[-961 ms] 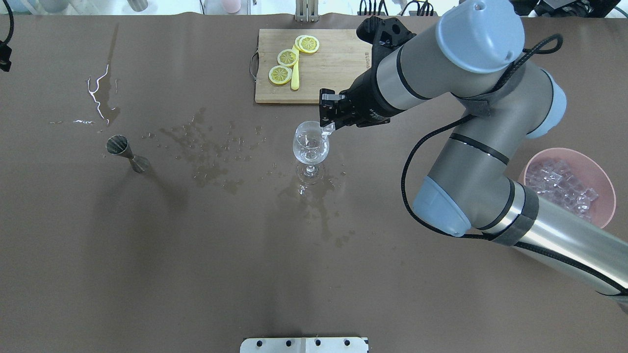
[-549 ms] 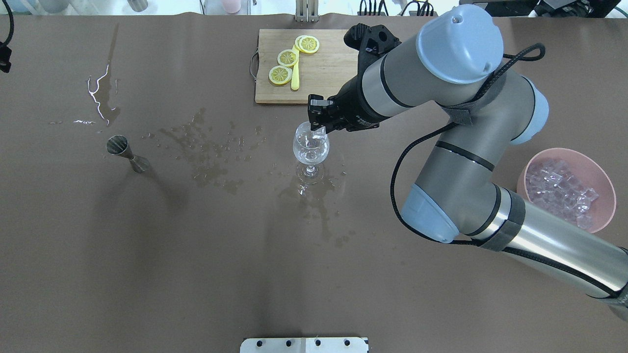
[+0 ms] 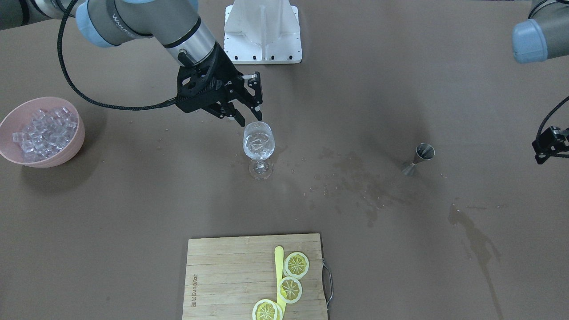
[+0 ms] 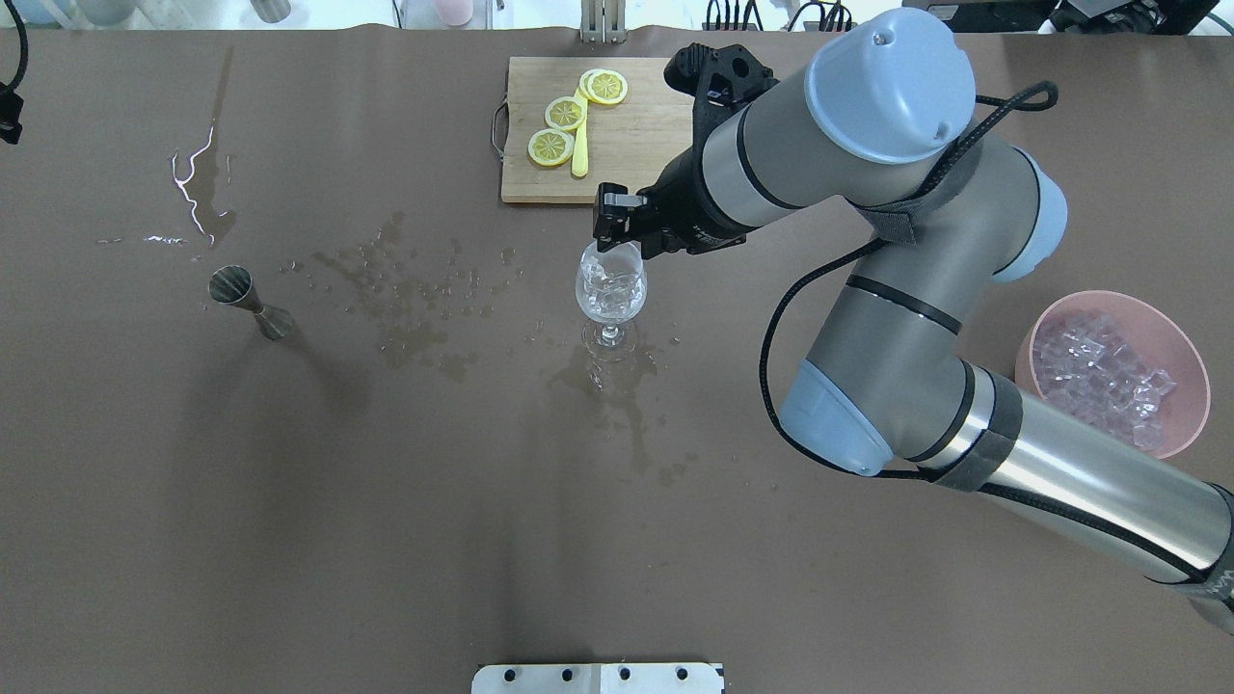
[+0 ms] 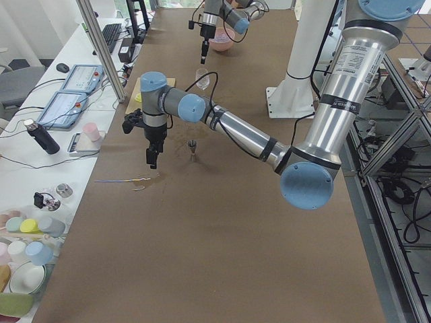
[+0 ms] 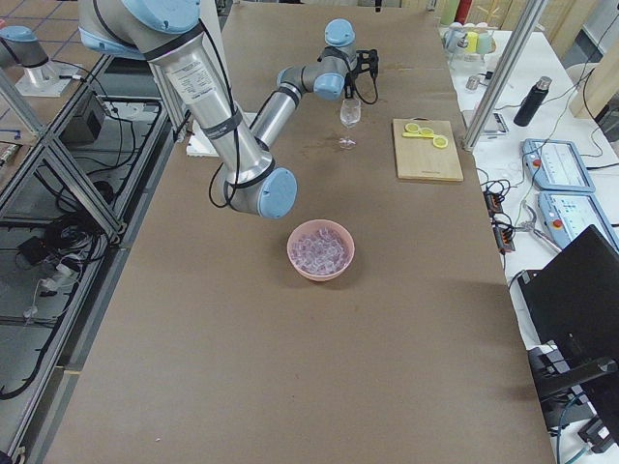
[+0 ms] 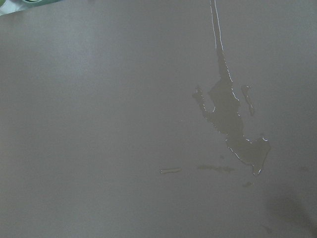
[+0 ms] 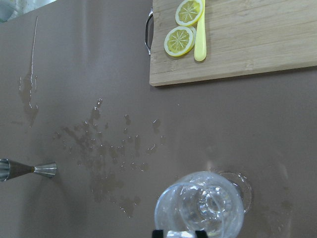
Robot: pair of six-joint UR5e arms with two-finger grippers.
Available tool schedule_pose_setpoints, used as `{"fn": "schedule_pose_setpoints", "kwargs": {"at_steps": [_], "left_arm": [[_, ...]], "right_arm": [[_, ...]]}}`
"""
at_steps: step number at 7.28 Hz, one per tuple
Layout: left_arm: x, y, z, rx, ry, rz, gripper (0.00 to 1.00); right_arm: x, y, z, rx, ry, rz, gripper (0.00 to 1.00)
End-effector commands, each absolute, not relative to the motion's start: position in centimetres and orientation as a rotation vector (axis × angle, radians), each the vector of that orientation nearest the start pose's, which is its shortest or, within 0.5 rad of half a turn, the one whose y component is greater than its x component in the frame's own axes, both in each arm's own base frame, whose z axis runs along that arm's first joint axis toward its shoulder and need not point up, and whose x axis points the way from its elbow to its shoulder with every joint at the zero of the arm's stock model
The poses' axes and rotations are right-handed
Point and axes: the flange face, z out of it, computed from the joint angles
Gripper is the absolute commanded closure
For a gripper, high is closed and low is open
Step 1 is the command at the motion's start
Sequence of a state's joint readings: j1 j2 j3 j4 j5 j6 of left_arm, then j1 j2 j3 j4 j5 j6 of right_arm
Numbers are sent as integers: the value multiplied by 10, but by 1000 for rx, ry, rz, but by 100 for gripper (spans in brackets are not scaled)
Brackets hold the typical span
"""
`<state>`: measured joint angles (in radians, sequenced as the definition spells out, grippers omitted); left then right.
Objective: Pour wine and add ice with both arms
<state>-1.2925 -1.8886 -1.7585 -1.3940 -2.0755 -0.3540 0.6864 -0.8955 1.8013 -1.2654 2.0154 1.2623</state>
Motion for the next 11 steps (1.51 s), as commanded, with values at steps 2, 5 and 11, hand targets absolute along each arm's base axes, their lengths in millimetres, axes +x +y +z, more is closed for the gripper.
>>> {"fn": "schedule_pose_setpoints", "kwargs": {"at_steps": [2,5,11], "left_arm": [[72,-600,427,171,565,51,2],[56,-599,447,190,541,195,2],[-22,-575,514,77,735,40,2]], "right_arm": [[-391,-483,147,193,-1132,39,0],[-274,-492,243,220,-869,-145,0],[-72,-518,479,-40,-644,-333,0]]}}
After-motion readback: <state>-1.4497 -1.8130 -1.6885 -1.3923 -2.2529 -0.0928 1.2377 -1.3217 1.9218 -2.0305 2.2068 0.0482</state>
